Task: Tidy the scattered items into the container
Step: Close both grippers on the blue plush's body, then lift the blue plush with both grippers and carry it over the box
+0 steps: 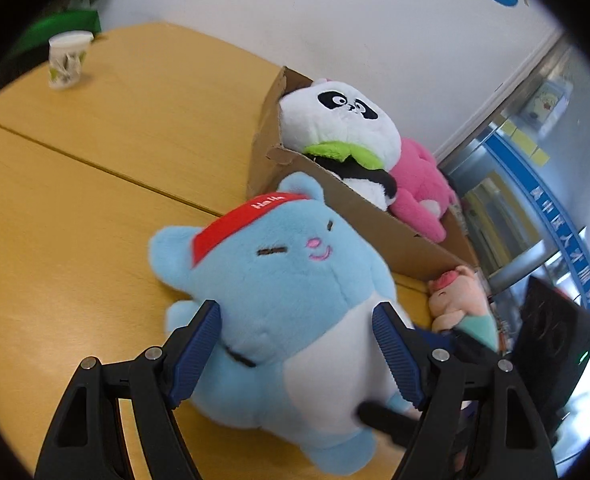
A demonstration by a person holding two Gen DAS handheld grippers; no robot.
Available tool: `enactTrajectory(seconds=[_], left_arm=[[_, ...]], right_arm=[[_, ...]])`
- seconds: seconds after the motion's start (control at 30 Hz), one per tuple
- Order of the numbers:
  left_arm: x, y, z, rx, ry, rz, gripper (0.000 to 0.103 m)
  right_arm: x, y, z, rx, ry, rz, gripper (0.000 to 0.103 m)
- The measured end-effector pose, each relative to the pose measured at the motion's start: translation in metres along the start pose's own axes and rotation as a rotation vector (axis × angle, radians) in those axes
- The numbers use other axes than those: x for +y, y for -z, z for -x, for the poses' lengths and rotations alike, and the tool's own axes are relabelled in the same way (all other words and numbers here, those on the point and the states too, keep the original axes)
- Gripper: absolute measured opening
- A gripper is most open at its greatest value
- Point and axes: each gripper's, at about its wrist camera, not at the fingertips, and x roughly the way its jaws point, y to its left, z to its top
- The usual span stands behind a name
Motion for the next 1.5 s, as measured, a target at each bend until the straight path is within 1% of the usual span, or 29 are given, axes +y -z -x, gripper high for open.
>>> enactTrajectory(seconds=[0.03,0.13,0.27,0.3,0.37,0.47,0.57,0.7,0.77,0.83,0.9,1.0,1.1,1.2,1.37,1.5], left_arm=[[0.001,-0.002,-0.005,0.006,-0.01,0.006,0.078],[0.004,-0.002,-0.015,0.041,0.034,0.027,0.081],[0.013,0.001,-0.022,0.069,0.086,0.081,0.082],[0.014,0.001,-0.023,0.071,0.093,0.087,0.082],[0.014,0.002,-0.025,0.081,0.107,0.091,0.082],[0.009,0.004,-0.027,0.1,0.12,0.077,0.082],[0.002,0.009,-0.03,0.127,0.15,0.071,0.082],[-0.006,0.015,-0.024,0.119,0.174,0.055,0.071],[-0.011,0.015,-0.021,0.13,0.176,0.068,0.068],[-0.026,0.013,-0.014,0.122,0.156,0.034,0.068],[-0.044,0.006,-0.002,0.091,0.141,-0.019,0.068],[-0.073,-0.007,0.014,0.033,0.145,-0.101,0.068],[-0.107,-0.027,0.027,-0.012,0.155,-0.189,0.068],[-0.145,-0.05,0.037,-0.053,0.169,-0.285,0.068],[-0.212,-0.091,0.055,-0.131,0.199,-0.438,0.068],[-0.252,-0.121,0.063,-0.185,0.239,-0.512,0.068]], right_arm=[[0.0,0.002,-0.006,0.013,0.003,-0.001,0.103],[-0.003,0.007,-0.016,0.022,-0.031,-0.03,0.103],[-0.001,0.012,-0.021,0.035,-0.043,-0.03,0.102],[0.001,0.013,-0.022,0.032,-0.038,-0.023,0.101],[0.001,0.015,-0.021,0.019,-0.028,-0.01,0.096],[0.0,0.018,-0.017,0.01,-0.036,-0.016,0.089],[-0.001,0.021,-0.013,0.005,-0.039,-0.022,0.084],[0.004,0.028,-0.003,-0.028,-0.022,-0.012,0.08],[0.002,0.031,0.003,-0.043,-0.032,-0.023,0.079],[0.001,0.034,0.011,-0.055,-0.038,-0.029,0.079],[0.002,0.034,0.022,-0.08,-0.036,-0.027,0.079],[0.003,0.027,0.045,-0.158,-0.031,-0.021,0.079],[0.005,0.015,0.07,-0.229,-0.001,-0.005,0.079],[-0.001,-0.001,0.098,-0.305,0.026,-0.016,0.079],[-0.016,-0.039,0.151,-0.429,0.095,-0.008,0.079],[-0.026,-0.073,0.188,-0.517,0.16,0.014,0.079]])
